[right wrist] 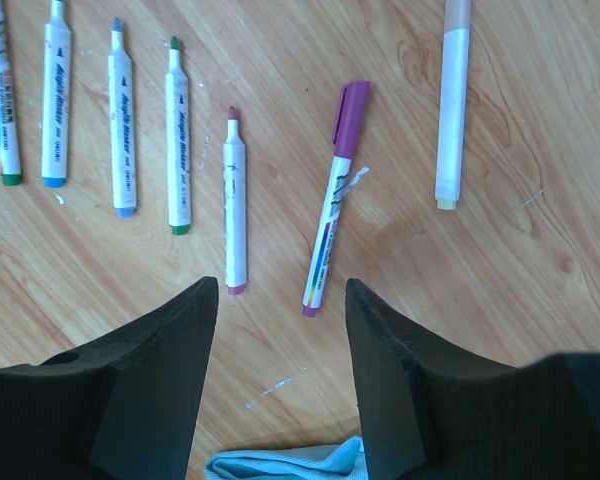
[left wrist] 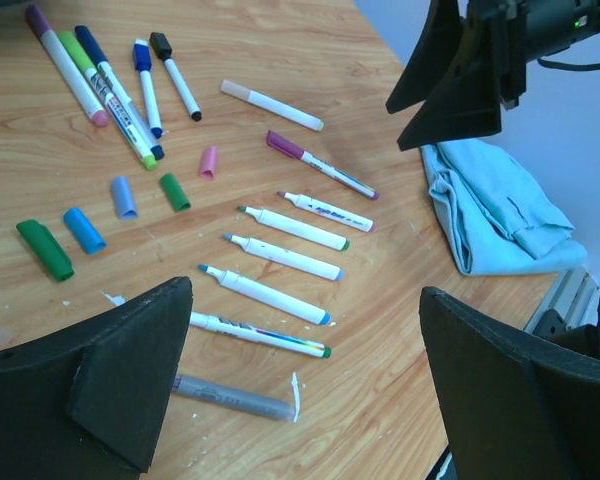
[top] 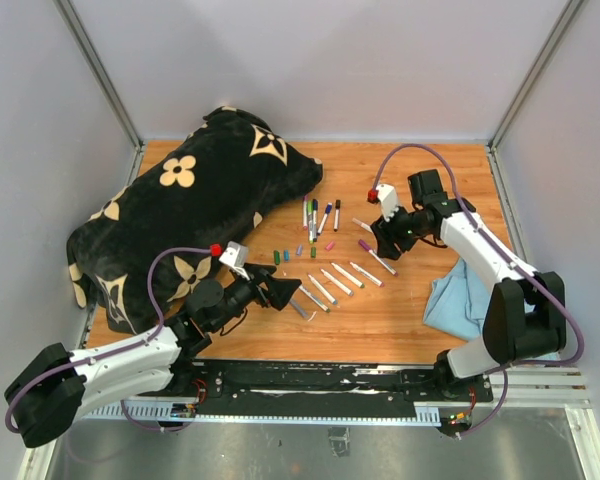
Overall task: Open the pen caps
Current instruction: Place the pen cap at the center of the board, then pick up the pen from the center of the board.
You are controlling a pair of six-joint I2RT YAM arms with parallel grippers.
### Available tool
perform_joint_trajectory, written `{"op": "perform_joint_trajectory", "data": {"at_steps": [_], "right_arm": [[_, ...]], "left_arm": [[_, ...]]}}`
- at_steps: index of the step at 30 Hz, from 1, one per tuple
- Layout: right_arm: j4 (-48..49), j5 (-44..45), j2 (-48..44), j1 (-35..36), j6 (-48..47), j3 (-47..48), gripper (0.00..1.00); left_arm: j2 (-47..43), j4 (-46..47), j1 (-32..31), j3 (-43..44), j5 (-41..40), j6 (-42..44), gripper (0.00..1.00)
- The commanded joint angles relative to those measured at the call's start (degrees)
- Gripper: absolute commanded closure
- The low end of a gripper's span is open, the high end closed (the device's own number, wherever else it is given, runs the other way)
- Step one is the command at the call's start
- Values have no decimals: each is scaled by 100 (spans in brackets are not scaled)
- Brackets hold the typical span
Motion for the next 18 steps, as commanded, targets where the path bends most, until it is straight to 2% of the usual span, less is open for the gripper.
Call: {"op": "perform_joint_trajectory", "data": {"at_steps": [1,18], "right_arm": [[-126,375,196,-106,7,18,44],[-118,549,677,-72,102,104,43]], "left_arm": [[26,390,-11,-105,-110,-61,1],[182,555,-11,-188,-186,-128,1]]}}
